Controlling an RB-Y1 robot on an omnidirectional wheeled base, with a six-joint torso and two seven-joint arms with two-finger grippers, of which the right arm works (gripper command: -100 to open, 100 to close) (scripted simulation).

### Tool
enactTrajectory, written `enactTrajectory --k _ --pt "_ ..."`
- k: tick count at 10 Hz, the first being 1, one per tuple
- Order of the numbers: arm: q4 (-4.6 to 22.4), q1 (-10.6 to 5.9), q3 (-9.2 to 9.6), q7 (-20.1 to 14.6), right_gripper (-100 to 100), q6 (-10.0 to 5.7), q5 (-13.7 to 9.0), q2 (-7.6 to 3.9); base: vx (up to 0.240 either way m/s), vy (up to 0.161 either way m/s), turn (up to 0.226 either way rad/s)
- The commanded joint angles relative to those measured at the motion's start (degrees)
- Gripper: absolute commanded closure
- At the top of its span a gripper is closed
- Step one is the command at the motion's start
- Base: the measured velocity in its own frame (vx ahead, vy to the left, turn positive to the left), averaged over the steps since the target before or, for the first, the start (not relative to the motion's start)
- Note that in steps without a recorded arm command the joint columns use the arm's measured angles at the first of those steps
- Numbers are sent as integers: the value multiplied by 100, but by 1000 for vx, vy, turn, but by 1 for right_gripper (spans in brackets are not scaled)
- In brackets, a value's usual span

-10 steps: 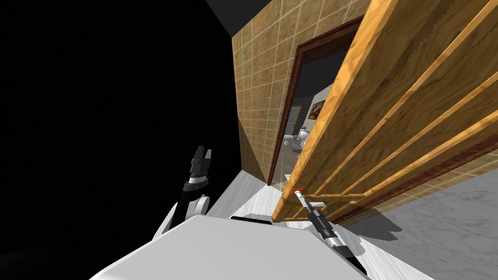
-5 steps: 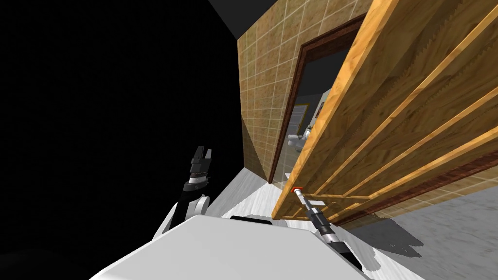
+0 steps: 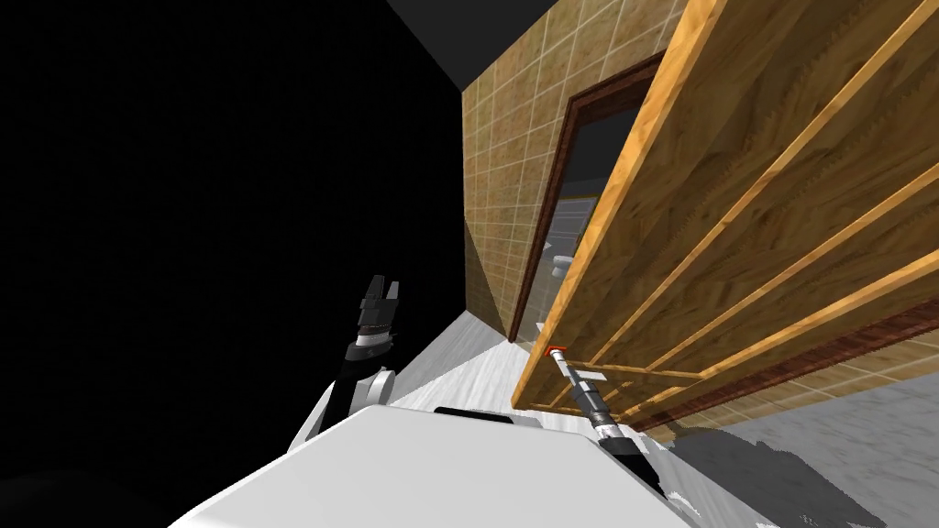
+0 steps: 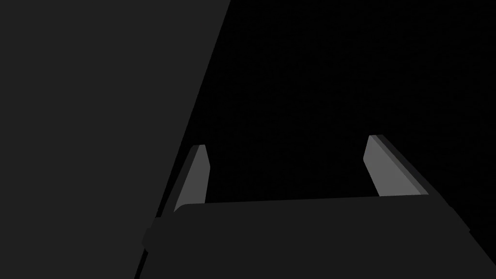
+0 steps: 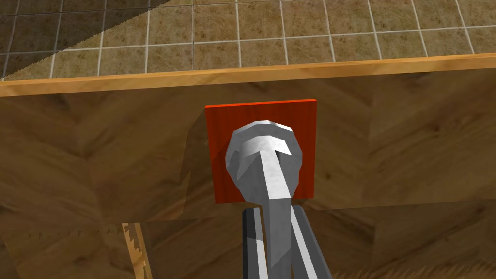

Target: Pull the door open

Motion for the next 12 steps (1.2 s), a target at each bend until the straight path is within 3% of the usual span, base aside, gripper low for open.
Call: enactTrajectory --k 1,2,4,6,7,9,12 --pt "-170 73 -79 31 100 146 20 -1 -135 -58 74" --pt "-223 38 -184 65 100 262 72 48 -127 -43 102" --pt "-223 38 -184 65 100 262 72 48 -56 -11 36" --pt "-304 -16 -346 116 100 441 152 124 -78 -32 104" --pt "-304 -16 -346 116 100 441 152 124 -110 -60 108" --pt "-413 -88 -563 185 100 680 259 225 -150 -60 176" --pt "-518 -157 -771 251 100 910 363 323 -174 -72 160"
